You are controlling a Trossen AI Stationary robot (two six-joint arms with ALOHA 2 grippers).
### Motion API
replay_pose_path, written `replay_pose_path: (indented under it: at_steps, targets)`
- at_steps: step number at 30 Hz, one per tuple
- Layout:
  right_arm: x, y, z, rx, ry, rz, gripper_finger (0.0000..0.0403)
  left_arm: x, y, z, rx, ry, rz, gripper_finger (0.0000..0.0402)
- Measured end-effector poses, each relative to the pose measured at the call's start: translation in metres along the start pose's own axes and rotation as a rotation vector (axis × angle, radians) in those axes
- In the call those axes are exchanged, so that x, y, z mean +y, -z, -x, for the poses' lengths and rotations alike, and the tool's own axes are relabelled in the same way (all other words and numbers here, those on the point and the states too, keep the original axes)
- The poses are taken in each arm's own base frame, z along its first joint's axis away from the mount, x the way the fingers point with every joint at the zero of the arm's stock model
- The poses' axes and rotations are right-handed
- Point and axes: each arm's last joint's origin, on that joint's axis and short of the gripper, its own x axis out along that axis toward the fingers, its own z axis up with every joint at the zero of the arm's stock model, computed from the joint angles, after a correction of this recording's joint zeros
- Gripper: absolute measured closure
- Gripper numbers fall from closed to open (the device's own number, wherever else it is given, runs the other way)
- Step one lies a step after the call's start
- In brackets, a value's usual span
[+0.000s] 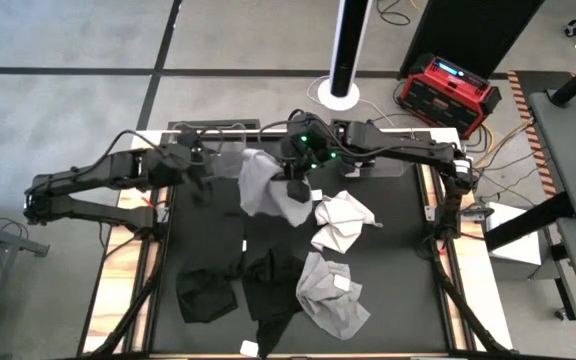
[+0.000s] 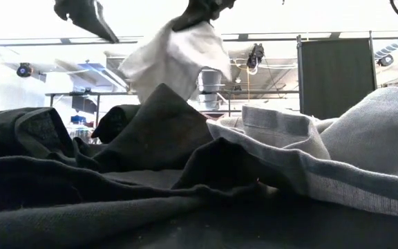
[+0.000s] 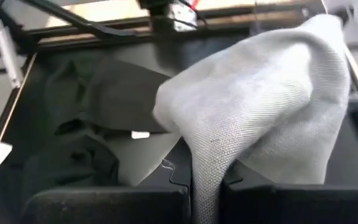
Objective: Sort towels by color in basket
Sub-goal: Put the top gray towel into the left transparent bin
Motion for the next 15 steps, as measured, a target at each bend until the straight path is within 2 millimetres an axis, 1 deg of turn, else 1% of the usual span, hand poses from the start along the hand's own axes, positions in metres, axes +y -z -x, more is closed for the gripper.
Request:
replay_pose_path:
  at_steps: [3,7,10,15]
  targets:
    - [-0.008,0.002,-0.005,0.003,0.013,-0.075,0.0394,-0.001,-0.009,-0.001,-0.115,0.09,0.01,0.0109]
    - [-0.01,0.0,-0.003,-0.02,0.018,-0.084,0.0394,-0.003,-0.019,-0.009,-0.18,0.116,-0.011,0.0109]
    - [-0.01,0.0,-0.004,-0.027,0.017,-0.077,0.0394,-0.006,-0.027,-0.021,-0.201,0.127,-0.002,0.0109]
    - [-0.01,-0.003,-0.004,-0.057,0.019,-0.064,0.0394,-0.014,-0.035,-0.05,-0.175,0.127,-0.007,0.0109]
